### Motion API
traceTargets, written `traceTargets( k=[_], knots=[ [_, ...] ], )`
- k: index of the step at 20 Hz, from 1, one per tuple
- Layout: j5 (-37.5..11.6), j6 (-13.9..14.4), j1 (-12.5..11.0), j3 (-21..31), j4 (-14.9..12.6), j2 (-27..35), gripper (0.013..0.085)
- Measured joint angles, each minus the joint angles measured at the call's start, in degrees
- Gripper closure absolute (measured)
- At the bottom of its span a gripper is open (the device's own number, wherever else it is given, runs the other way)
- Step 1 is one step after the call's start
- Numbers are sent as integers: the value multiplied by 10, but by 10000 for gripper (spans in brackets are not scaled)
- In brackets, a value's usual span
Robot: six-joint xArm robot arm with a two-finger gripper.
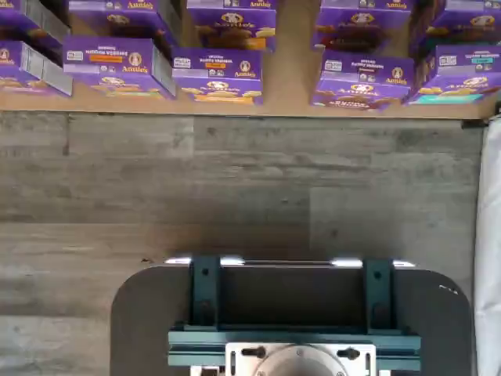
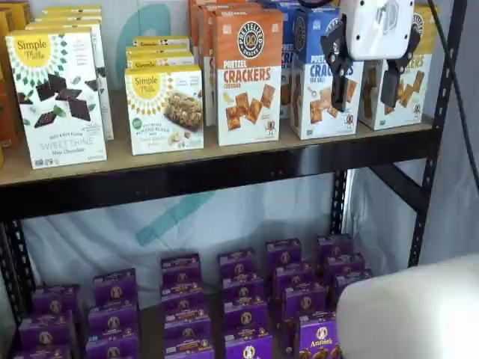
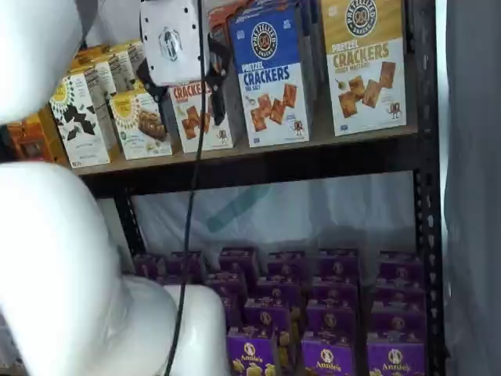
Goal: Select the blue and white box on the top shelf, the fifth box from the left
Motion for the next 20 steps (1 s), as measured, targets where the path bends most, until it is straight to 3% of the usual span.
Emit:
traceTargets(
  k=[10, 15, 20],
  knots=[
    [-18, -2, -3, 9, 2, -5, 130],
    [-47, -1, 5, 7, -17, 5, 130],
    [-69, -16, -9, -12, -22, 34, 130]
  ],
)
